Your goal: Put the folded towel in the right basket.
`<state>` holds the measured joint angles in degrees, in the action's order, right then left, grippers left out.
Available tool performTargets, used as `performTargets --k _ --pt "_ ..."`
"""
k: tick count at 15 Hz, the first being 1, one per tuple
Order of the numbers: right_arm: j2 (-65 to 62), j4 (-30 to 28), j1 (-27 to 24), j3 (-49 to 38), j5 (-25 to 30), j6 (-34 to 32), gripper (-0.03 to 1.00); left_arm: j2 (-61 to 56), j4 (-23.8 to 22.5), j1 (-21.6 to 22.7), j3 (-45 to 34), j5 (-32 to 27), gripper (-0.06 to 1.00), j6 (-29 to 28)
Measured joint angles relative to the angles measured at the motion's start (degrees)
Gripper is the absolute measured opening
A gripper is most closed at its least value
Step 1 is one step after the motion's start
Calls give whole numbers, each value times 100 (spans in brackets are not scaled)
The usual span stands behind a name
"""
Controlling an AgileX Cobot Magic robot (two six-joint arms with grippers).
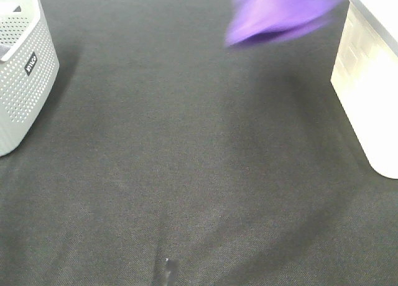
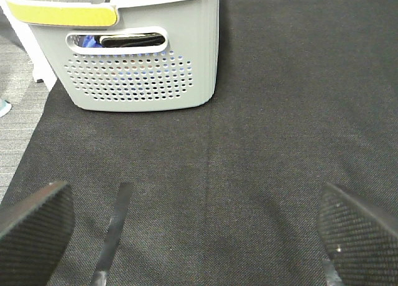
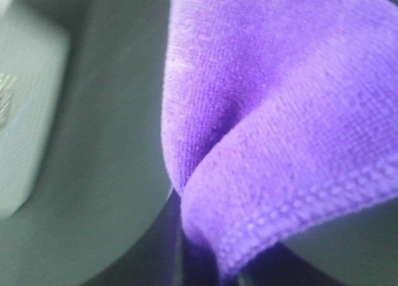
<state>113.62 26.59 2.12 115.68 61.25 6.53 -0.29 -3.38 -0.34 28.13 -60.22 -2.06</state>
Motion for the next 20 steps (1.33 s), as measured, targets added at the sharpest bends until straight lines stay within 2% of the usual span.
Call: performTargets --k 4,5,7,8,9,11,12,14,17,20 --pt "-625 -968 -1650 -17 223 57 10 0 0 0 0 0 99 0" --pt "-539 -1169 -1759 -34 258 57 10 0 0 0 0 0 99 0" --pt "-372 -1593 -1765 -34 281 57 10 0 0 0 0 0 99 0" --pt "-178 -1776 -1748 -34 321 11 19 0 0 0 0 0 99 0" --pt "-63 -1862 -1707 -52 390 -80 35 0 0 0 0 0 99 0" --pt "97 -2057 -1599 -57 613 -143 79 0 0 0 0 0 99 0" --pt "120 -2034 -1564 -57 642 -166 90 0 0 0 0 0 99 0" --pt "109 -1759 -1558 -57 728 -160 96 0 0 0 0 0 99 0" --pt "97 -1610 -1415 -40 796 -195 98 0 0 0 0 0 99 0" --pt "-183 -2257 -659 -40 808 -344 98 0 0 0 0 0 99 0"
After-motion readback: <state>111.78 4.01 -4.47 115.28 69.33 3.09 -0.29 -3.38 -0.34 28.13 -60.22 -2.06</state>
